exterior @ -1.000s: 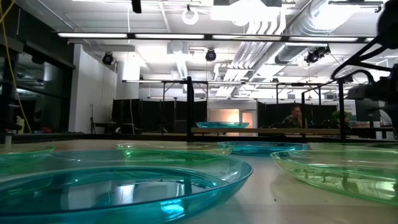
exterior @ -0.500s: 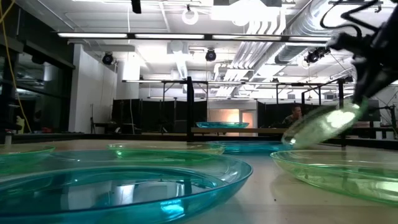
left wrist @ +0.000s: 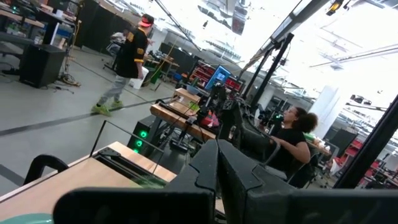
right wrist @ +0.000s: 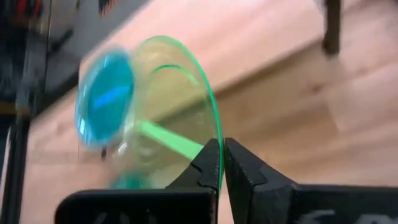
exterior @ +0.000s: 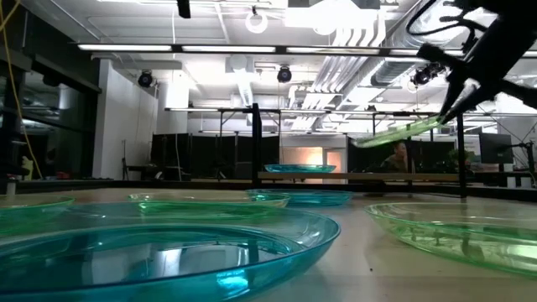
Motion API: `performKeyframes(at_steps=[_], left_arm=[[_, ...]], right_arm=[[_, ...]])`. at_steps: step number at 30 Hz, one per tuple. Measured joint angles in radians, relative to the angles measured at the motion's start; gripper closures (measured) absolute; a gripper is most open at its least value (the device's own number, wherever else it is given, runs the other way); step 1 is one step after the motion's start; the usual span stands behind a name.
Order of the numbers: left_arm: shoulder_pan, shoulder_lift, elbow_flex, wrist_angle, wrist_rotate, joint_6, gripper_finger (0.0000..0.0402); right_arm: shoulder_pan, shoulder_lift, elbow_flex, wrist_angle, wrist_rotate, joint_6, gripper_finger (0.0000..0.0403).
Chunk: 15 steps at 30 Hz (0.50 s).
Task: Place and stack plates onto a shelf
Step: Put the top right green plate on the shelf
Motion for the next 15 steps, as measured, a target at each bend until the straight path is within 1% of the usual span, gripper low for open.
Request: performKeyframes(at_steps=[3, 6, 10, 15], left_arm=[[0.000, 0.000, 0.000, 0.000, 0.000, 0.000, 0.0402], [0.000, 0.000, 0.000, 0.000, 0.000, 0.000, 0.0401], [0.000, 0.000, 0.000, 0.000, 0.000, 0.000, 0.0401], [0.000, 0.000, 0.000, 0.000, 0.000, -0.001, 0.0402]], right_arm=[[-0.103, 0.045, -0.007, 0.011, 0.033, -0.001, 0.0403], [-0.192, 0.104, -0.007, 0.030, 0.038, -0.005, 0.0403], [-0.269, 0.182, -0.008, 0.076, 0.053, -0.005, 0.0403], [-0.335, 0.241, -0.008, 0.176, 0.061, -0.007, 0.0403]])
